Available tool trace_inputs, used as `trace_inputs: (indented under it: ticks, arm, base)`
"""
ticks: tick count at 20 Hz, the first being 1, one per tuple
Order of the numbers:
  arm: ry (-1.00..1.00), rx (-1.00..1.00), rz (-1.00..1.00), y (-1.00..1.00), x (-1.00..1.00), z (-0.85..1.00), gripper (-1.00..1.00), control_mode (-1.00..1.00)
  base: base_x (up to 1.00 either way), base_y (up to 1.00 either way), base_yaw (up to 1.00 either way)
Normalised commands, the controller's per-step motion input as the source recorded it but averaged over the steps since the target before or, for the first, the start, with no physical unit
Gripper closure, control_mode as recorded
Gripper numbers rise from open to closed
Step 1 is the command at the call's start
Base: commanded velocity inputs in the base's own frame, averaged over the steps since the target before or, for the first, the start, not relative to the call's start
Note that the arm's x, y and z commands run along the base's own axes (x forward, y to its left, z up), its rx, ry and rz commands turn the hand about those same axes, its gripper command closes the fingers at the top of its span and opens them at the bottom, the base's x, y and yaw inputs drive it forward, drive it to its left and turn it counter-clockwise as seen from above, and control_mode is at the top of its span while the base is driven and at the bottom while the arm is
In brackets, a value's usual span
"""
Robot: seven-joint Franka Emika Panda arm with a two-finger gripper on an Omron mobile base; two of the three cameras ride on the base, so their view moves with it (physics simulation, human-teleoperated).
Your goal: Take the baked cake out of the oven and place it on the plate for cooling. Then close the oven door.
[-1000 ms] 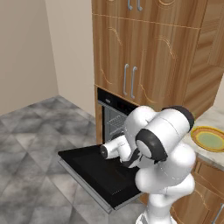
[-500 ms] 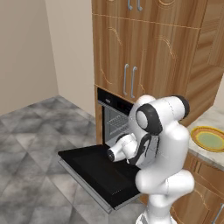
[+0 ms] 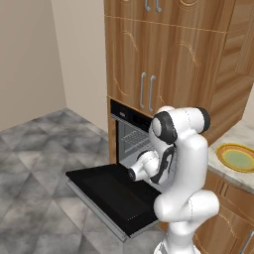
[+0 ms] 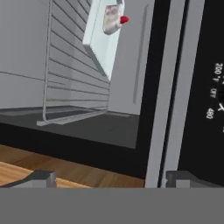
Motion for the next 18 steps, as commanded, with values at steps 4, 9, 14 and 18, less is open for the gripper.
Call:
trace_inputs:
  ticks: [4,9,14,18]
  arm:
    - [0.0,0.0,-0.03,-0.31,0.14,-0.17,-1.0,-1.0]
    - [0.0,0.0,-0.02,-0.29,0.1,-0.16,-1.0,-1.0]
    - [0.0,0.0,-0.02,-0.26,0.07,-0.13,-1.0,-1.0]
    - [0.0,0.0,0.0,-0.2,0.05,-0.17,-1.0,-1.0]
  base:
    - [0.0,0.0,0.0]
    - [0.0,0.0,0.0]
    - [0.0,0.0,0.0]
    - [0.0,0.0,0.0]
